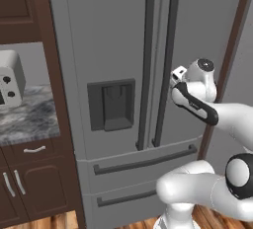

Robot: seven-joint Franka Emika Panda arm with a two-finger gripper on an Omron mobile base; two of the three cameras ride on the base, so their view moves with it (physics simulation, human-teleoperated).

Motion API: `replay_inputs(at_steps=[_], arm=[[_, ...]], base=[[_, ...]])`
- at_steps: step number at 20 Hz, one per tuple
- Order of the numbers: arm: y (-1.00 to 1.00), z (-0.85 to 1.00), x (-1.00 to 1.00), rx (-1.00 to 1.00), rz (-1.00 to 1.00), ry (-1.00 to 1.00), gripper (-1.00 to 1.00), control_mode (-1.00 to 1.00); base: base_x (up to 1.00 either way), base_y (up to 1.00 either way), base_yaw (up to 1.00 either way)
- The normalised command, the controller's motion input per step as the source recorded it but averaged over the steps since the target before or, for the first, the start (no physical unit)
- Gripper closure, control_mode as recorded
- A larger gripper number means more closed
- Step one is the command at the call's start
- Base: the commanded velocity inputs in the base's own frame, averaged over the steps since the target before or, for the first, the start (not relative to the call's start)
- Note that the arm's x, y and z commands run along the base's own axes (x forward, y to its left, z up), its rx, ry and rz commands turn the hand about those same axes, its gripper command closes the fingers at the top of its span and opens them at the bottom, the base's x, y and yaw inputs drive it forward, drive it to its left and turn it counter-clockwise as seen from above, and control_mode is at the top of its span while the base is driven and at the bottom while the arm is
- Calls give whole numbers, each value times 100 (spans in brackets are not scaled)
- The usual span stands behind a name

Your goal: Place the tupperware on the top shelf of the fridge. Make space for the tupperware among the existing items by rearranging them on the shelves if needed. Close the fridge door when finished.

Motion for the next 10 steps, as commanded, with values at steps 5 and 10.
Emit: replay_inputs(at_steps=[5, 10], arm=[[44, 0, 36, -13, -16, 8, -100, -100], [-2, 0, -13, 0, 0, -2, -100, -100]], base=[[0, 0, 0], [0, 0, 0]])
